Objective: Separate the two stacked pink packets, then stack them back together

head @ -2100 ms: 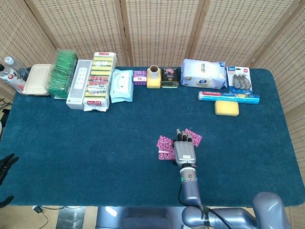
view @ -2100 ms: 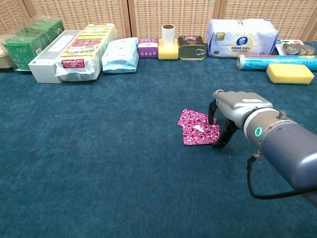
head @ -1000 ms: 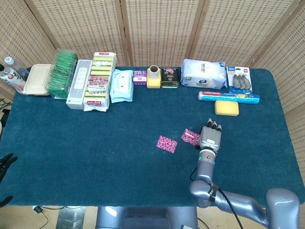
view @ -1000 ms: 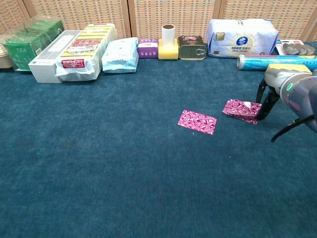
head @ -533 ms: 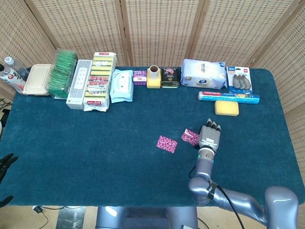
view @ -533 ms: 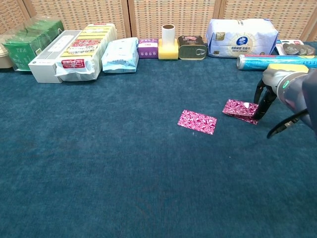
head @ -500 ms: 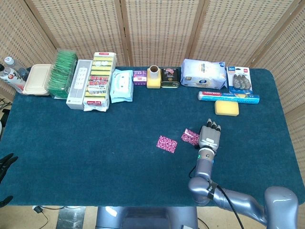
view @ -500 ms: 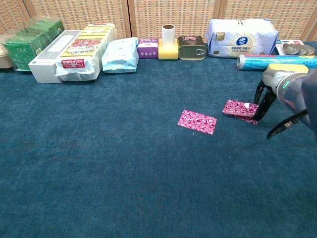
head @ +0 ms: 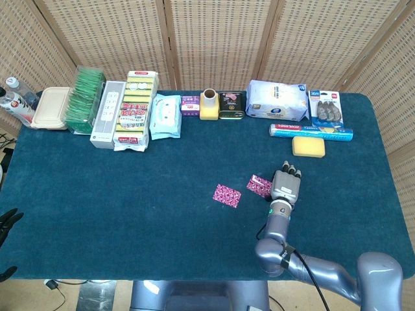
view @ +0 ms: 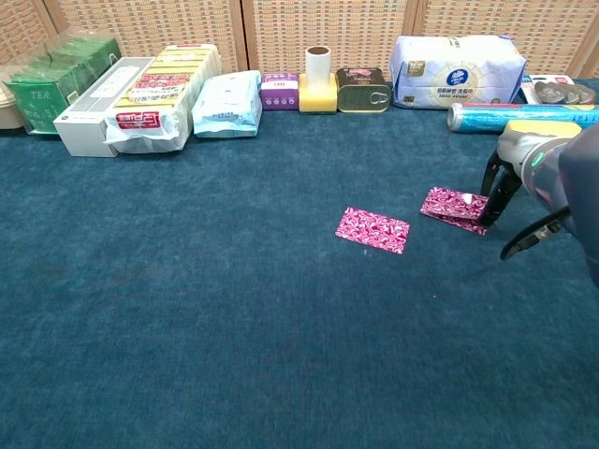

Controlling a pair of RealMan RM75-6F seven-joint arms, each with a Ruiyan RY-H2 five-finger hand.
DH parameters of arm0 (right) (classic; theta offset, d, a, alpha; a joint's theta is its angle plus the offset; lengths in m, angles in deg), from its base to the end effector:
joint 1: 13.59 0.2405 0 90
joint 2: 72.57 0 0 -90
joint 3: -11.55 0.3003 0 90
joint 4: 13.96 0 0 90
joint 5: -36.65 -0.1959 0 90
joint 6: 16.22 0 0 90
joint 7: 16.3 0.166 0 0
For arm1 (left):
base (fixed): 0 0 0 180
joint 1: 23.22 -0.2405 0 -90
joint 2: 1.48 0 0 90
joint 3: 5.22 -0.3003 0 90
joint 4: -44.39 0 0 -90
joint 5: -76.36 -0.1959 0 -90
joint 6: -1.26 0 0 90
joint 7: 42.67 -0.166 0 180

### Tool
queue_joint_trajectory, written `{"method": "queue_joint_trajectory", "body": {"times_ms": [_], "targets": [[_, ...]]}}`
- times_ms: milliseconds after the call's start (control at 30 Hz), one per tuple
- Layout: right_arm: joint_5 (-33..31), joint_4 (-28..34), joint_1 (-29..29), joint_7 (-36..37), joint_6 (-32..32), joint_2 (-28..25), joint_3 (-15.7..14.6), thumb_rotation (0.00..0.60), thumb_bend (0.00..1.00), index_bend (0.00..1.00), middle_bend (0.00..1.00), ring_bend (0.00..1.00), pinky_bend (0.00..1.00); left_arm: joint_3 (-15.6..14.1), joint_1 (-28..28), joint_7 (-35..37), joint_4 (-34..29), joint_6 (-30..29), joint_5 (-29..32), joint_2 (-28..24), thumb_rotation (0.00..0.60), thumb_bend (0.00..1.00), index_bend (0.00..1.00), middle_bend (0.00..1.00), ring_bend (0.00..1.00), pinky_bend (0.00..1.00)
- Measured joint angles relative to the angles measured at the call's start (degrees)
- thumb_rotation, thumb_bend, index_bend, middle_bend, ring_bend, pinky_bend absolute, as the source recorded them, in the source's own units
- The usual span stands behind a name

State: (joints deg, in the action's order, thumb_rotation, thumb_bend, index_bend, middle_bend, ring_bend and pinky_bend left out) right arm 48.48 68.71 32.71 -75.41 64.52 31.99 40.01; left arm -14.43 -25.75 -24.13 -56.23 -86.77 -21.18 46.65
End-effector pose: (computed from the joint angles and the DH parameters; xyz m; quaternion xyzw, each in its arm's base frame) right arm -0.2080 -0.3986 -0.0371 0.5325 -0.5552 0.1540 0.6201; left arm -0.3310 0.1168 0.2395 -0.5931 -0.5059 -0.3792 0.4985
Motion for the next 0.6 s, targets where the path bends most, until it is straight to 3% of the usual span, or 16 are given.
{"method": "queue_joint_trajectory", "body": {"times_ms": [600], "targets": [[-0.32, 1.22, 0.14, -0.33, 0.56, 0.00, -0.91, 0.600, 0.28, 0.32, 0.02, 0.00, 0.06, -0.09, -0.18, 0.67, 0.35, -0.53, -0.39, -0.08, 0.600, 0.03, 0.00, 0.00, 0.00, 0.04]]}}
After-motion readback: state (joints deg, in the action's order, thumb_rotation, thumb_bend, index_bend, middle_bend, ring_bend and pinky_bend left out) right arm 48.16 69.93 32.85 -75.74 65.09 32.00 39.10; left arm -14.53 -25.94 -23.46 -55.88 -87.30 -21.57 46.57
